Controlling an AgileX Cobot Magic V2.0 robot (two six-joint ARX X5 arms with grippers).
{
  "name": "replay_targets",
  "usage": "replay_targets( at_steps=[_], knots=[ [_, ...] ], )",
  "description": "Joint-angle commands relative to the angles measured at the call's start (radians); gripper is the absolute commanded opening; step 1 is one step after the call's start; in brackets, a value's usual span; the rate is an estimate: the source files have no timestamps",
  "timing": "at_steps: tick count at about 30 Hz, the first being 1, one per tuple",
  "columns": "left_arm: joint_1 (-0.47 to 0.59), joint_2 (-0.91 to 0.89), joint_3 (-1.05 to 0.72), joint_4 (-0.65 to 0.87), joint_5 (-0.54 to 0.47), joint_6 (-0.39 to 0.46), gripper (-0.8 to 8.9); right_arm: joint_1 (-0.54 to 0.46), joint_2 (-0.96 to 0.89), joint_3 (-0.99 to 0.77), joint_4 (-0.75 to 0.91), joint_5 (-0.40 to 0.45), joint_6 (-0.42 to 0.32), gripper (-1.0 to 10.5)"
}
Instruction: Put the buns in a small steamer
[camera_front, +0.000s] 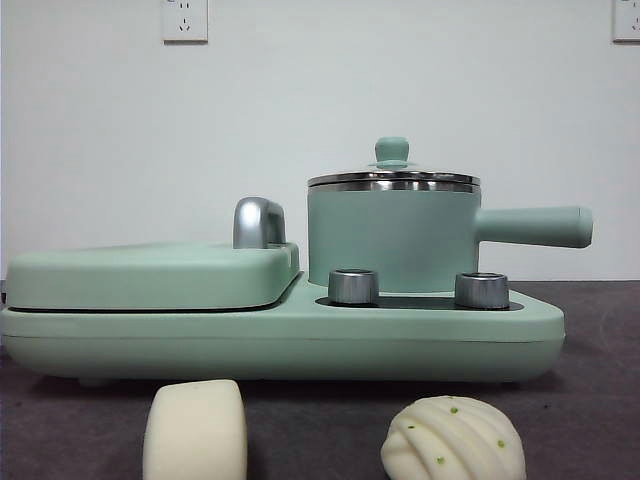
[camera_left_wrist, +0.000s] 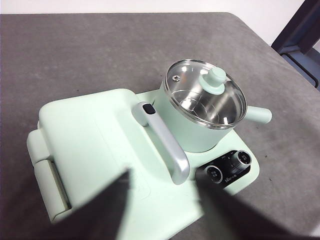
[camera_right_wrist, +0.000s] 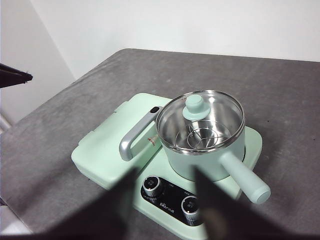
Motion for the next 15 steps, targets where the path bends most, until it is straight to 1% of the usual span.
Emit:
replay_targets(
  at_steps=[1, 2, 9, 15],
  knots=[
    [-0.002, 0.006, 0.024, 0.011, 0.007, 0.014, 4.54, 0.002, 0.003, 0.017, 0.008, 0.0, -0.008, 4.2],
    [-0.002, 0.006, 0.024, 0.012, 0.007, 0.014, 4.7, 0.002, 0.003, 0.017, 0.008, 0.0, -0.008, 4.4],
    [-0.002, 0.006, 0.024, 0.017, 0.006, 0.015, 4.69, 0.003, 0.003, 0.017, 0.008, 0.0, -0.008, 4.4],
    [-0.002, 0.014, 0.025, 0.026, 0.006, -0.044, 4.69, 0.003, 0.003, 0.017, 0.008, 0.0, 0.002, 4.4]
  ],
)
